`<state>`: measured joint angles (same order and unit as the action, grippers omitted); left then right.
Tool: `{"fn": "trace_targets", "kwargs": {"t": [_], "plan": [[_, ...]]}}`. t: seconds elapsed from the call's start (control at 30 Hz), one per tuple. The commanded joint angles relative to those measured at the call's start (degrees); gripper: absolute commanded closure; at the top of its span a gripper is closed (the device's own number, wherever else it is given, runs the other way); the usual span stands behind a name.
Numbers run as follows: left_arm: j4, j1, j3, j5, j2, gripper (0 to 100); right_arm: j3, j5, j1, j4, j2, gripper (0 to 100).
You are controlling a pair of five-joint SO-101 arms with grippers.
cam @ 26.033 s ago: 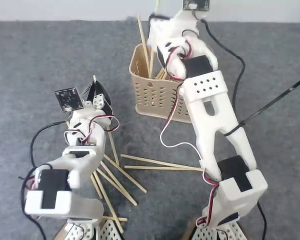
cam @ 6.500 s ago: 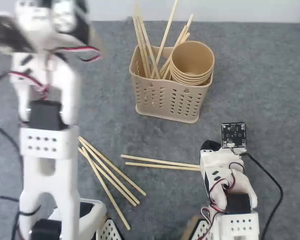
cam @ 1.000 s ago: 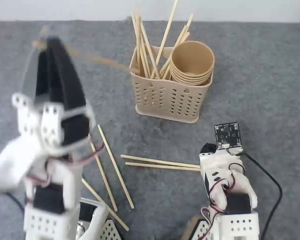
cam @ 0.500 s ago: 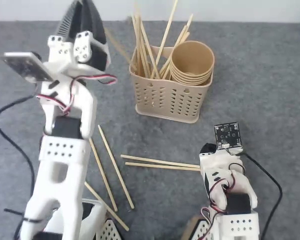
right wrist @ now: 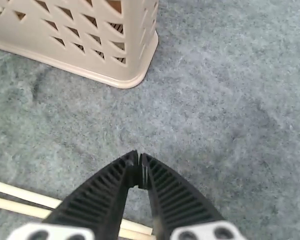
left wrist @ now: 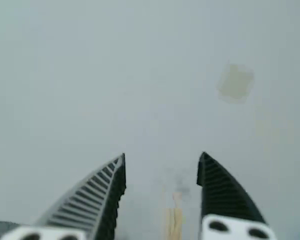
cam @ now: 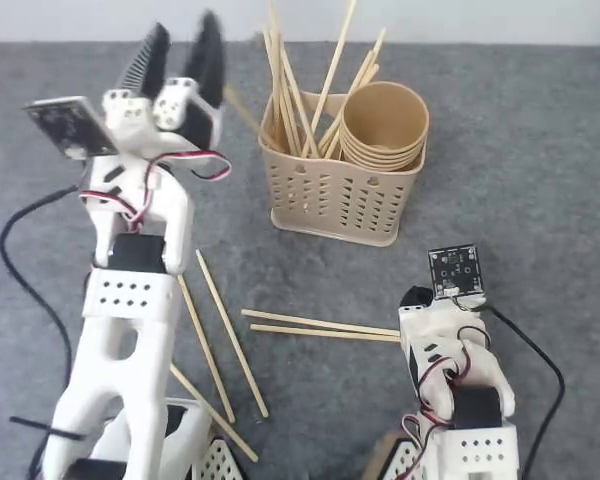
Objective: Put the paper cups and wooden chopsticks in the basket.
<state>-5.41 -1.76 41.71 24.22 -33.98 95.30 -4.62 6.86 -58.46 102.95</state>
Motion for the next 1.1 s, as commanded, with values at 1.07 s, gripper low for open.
{"fn": "trace_targets", "kwargs": {"t": [1.07], "plan": [[41.6,-28.7,38.0,0.1,-29.5,74,0.0,-11.9,6.4,-5.1,0.7,96.9]]}}
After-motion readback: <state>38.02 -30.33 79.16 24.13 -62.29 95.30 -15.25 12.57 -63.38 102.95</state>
